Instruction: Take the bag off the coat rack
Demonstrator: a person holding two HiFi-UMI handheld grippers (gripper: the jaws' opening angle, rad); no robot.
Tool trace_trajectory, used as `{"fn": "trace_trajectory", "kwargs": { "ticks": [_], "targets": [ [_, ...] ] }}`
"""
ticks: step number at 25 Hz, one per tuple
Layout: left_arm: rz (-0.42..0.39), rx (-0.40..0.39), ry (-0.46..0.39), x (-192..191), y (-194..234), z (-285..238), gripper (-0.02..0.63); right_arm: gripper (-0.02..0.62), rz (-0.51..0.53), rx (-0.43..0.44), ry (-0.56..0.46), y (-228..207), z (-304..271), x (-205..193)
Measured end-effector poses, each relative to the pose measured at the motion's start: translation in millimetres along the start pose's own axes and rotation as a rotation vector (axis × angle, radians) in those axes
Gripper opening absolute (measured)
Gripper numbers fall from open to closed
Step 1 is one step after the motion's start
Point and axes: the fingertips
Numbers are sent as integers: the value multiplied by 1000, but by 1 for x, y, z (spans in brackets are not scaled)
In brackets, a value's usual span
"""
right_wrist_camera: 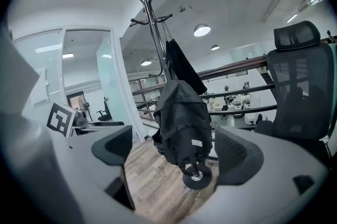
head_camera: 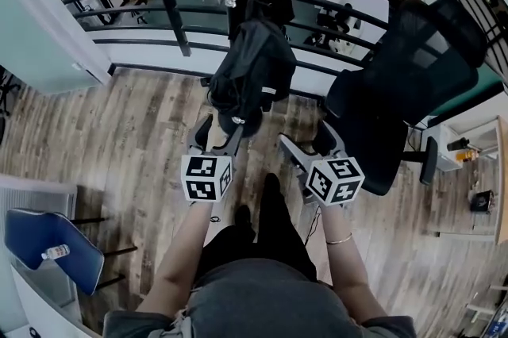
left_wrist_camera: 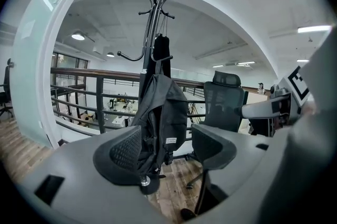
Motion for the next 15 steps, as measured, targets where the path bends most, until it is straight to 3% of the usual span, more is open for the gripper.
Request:
{"fn": "trace_trajectory", "kwargs": {
  "ticks": [15],
  "targets": [
    [49, 172, 36, 12, 28, -73, 287, 471, 87, 181, 86, -56, -110, 23]
  ]
}}
Point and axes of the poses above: the fingertips, and each gripper's own axes: z backward along the fingers, y to its left, x out of its top, and after that the axes turned 7 degrees about z, right-handed
